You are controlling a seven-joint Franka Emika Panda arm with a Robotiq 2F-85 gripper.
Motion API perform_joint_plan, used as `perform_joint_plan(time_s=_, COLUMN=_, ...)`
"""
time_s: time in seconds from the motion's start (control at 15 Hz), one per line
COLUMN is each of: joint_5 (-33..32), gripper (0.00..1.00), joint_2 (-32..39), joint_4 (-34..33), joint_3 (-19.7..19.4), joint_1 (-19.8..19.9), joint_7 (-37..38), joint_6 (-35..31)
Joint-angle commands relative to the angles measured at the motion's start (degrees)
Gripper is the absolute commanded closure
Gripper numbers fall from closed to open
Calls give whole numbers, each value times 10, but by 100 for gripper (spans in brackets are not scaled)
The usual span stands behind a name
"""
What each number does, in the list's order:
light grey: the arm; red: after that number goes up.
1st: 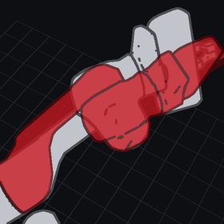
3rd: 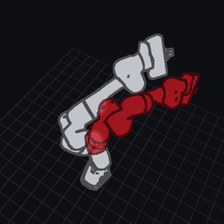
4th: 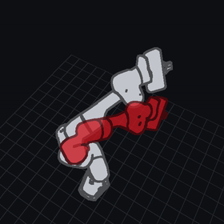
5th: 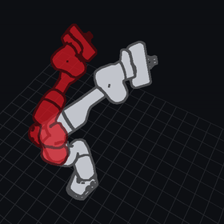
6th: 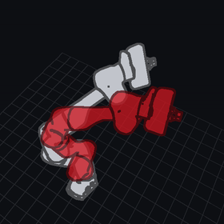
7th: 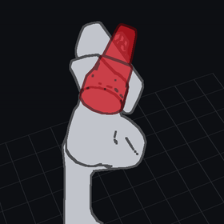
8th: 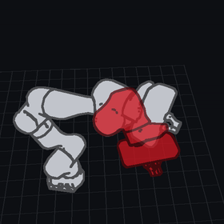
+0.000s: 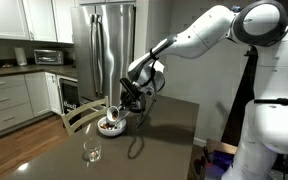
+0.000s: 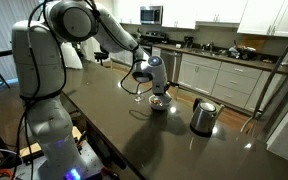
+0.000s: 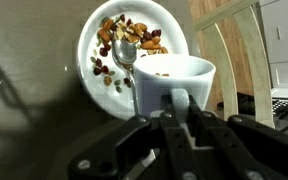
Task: Pour the contents from the white cup into the white bowl
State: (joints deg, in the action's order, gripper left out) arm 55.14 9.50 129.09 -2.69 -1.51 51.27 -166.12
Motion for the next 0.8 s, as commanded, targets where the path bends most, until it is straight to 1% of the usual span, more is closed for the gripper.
perform_joint_plan(time_s=0.0, joint_5=-25, gripper=96, joint_2=4, joint_4=-9, joint_3=4, joint_1=-2, joint_7=-6, joint_6=-22)
perform_joint_plan(time_s=0.2, joint_5=-55, gripper=96, joint_2=-5, joint_4=5, joint_3=6, joint_1=-11, joint_7=6, joint_6=-29)
perform_joint_plan(time_s=0.53, joint_5=-137, gripper=96, joint_2=-24, joint_4=35, joint_3=-9, joint_1=-41, joint_7=41, joint_6=-31)
perform_joint_plan(time_s=0.73, joint_5=-188, gripper=96, joint_2=-39, joint_4=60, joint_3=-20, joint_1=-57, joint_7=67, joint_6=-53)
